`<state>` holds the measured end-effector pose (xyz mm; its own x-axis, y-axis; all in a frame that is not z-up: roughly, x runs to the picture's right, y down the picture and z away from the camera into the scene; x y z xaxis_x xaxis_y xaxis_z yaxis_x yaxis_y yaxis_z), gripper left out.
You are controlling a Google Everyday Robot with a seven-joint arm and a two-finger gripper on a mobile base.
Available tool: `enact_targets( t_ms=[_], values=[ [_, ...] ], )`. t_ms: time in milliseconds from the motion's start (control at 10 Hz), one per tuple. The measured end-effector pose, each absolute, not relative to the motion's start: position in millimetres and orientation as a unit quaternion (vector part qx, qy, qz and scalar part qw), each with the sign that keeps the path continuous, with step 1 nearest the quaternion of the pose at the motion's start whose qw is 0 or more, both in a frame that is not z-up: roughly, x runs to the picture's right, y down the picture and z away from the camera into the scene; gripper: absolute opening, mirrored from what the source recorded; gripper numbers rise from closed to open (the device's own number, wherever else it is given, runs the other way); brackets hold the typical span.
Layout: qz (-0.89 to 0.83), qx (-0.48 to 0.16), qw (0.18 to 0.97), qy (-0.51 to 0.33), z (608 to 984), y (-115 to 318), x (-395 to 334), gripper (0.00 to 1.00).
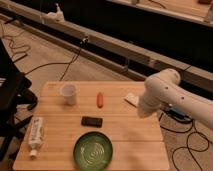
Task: Move the arm in a circular motion
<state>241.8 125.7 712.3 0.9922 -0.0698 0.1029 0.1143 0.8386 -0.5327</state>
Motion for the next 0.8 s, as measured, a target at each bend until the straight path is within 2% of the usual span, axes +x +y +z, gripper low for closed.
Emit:
enact_targets(
  t_ms=[200, 400, 800],
  values=[
    [-0.003, -0.264, 0.964, 0.021, 707, 104, 295, 0.0],
    [0.01, -0.252, 0.966, 0.054, 721, 70, 308, 0.0],
    [-0.007, -0.267, 0.963, 0.035, 776, 30, 240, 0.0]
  ],
)
